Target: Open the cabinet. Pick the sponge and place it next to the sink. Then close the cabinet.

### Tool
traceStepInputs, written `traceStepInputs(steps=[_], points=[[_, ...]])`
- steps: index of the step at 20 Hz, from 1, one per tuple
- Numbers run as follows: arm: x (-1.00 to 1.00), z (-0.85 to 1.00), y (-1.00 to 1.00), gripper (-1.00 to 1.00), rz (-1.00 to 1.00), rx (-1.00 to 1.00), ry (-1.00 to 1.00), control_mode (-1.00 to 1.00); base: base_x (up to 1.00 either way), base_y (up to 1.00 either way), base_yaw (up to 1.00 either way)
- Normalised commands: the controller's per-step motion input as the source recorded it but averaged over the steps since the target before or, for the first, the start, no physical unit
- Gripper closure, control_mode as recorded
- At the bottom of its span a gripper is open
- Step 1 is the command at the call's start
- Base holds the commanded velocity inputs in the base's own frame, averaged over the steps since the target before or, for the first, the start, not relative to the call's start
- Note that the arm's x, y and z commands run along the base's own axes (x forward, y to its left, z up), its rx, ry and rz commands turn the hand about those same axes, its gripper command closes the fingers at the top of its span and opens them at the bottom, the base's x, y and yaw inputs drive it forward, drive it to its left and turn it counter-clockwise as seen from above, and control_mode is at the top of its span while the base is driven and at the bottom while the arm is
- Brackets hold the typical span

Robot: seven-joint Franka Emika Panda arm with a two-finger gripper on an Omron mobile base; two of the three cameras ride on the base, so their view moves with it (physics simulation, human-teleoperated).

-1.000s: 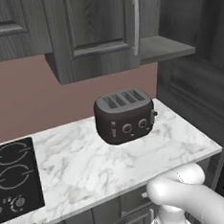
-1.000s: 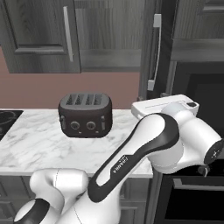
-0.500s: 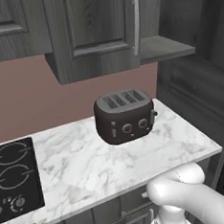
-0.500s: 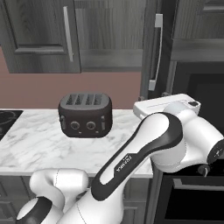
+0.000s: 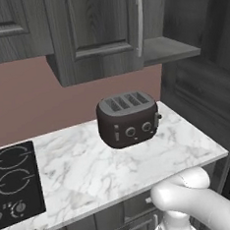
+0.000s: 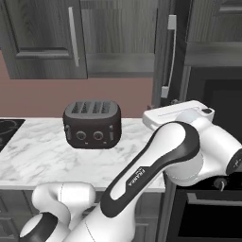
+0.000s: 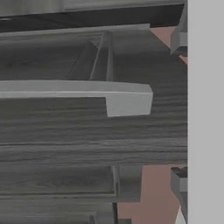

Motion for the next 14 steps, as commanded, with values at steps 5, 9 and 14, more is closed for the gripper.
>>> traceStepInputs(steps=[5, 9, 14], points=[[0.00, 0.01, 0.23, -1.00, 0.09, 0.00, 0.00, -1.00, 0.00, 0.00, 0.00], [0.05, 0.03, 0.21, -1.00, 0.07, 0.00, 0.00, -1.00, 0.00, 0.00, 0.00], [0.07, 0.13, 0.25, -1.00, 0.05, 0.00, 0.00, -1.00, 0.00, 0.00, 0.00]])
